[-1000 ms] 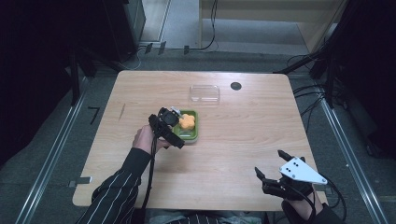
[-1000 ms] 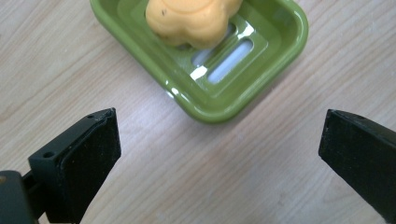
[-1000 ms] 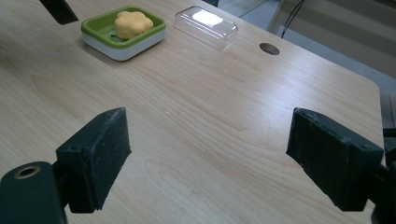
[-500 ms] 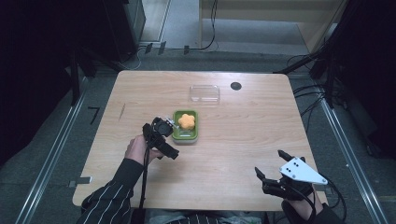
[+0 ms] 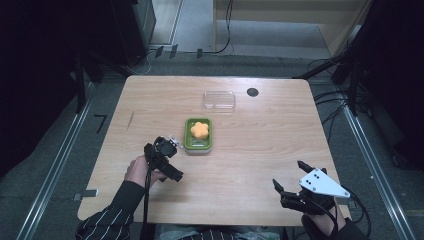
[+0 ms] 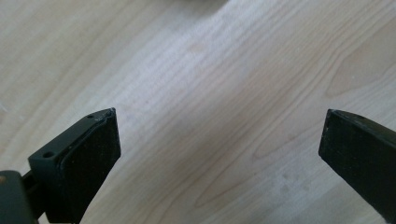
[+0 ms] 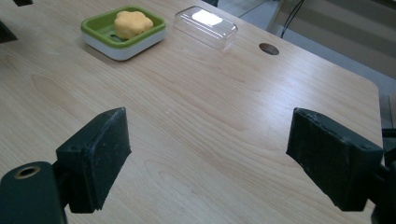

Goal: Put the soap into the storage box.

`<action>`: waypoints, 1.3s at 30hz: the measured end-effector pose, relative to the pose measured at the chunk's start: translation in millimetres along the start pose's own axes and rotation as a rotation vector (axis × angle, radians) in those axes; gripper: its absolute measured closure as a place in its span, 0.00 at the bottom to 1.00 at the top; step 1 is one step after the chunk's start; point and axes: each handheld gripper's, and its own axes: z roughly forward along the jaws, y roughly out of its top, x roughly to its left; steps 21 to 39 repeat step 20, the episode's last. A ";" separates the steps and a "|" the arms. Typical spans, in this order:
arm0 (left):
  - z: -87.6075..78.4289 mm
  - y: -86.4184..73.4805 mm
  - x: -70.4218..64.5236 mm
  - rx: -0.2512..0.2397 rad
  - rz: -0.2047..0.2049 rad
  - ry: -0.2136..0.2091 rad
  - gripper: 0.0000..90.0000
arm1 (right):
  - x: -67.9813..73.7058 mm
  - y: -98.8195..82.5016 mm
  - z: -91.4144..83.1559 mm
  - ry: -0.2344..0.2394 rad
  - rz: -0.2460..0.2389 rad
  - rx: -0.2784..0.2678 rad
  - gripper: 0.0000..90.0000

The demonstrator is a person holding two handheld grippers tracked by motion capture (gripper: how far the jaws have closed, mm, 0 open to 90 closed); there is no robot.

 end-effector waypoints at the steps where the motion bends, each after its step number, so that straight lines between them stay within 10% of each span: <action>1: 0.9 -1.6 0.3 0.014 0.008 -0.006 0.00 | -0.1 -0.1 0.0 0.000 0.000 -0.001 0.15; 39: 10.4 -20.2 -5.4 0.066 0.007 0.001 0.00 | -0.1 -0.5 -0.3 -0.004 -0.003 -0.007 0.15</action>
